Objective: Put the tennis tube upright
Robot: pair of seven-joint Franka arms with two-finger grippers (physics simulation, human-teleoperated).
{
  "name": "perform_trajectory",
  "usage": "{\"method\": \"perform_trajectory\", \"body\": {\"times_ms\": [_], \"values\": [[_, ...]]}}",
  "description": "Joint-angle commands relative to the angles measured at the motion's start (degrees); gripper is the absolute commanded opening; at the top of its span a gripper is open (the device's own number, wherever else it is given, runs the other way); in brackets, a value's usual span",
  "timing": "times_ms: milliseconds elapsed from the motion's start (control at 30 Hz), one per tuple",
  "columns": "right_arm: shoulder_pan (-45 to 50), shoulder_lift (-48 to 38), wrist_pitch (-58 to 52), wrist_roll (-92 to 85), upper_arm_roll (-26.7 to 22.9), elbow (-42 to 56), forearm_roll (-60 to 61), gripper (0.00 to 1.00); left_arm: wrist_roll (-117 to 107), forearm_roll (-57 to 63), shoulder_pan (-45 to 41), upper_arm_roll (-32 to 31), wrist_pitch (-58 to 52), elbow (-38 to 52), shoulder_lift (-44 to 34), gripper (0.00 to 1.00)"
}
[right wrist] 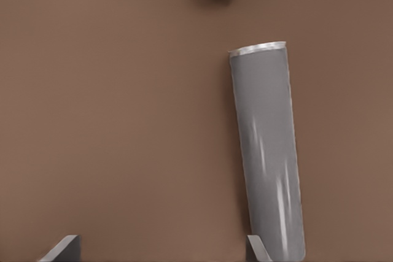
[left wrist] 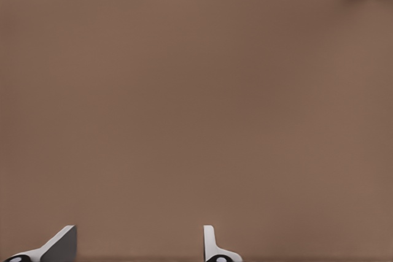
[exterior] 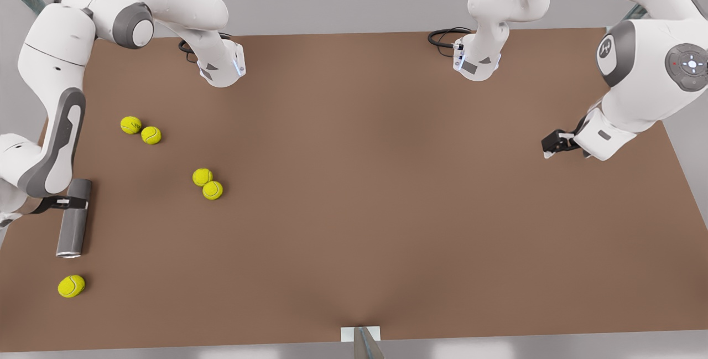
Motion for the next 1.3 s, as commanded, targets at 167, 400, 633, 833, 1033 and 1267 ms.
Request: {"method": "perform_trajectory", "body": {"times_ms": [167, 400, 633, 833, 1033, 1267], "values": [[-1.8, 3.4, 17.2, -34.2, -2.6, -1.9, 2.1, 1.00, -0.5, -0.1, -0.1, 0.0, 0.2, 0.0, 0.2, 1.00], [-3.3, 7.5, 22.2, -41.7, -2.6, -1.0, 8.9, 1.00, -0.6, -0.2, -0.1, 0.0, 0.2, 0.0, 0.5, 1.00], [-4.6, 9.9, 23.3, -49.4, -3.6, -2.1, 13.1, 1.00, -0.6, -0.2, -0.1, 0.0, 0.2, 0.0, 0.8, 1.00], [-5.1, 11.8, 22.8, -47.4, -5.0, -2.4, 17.7, 1.00, -0.7, -0.2, -0.1, 0.0, 0.1, 0.0, 1.0, 1.00], [-4.9, 13.5, 22.8, -42.3, -5.0, -2.1, 19.5, 1.00, -0.7, -0.1, -0.1, 0.0, 0.3, 0.0, 1.4, 1.00], [-6.2, 15.5, 23.0, -42.9, -5.0, -1.9, 19.5, 1.00, -0.7, -0.1, -0.1, 0.0, 0.3, 0.0, 1.6, 1.00]]}}
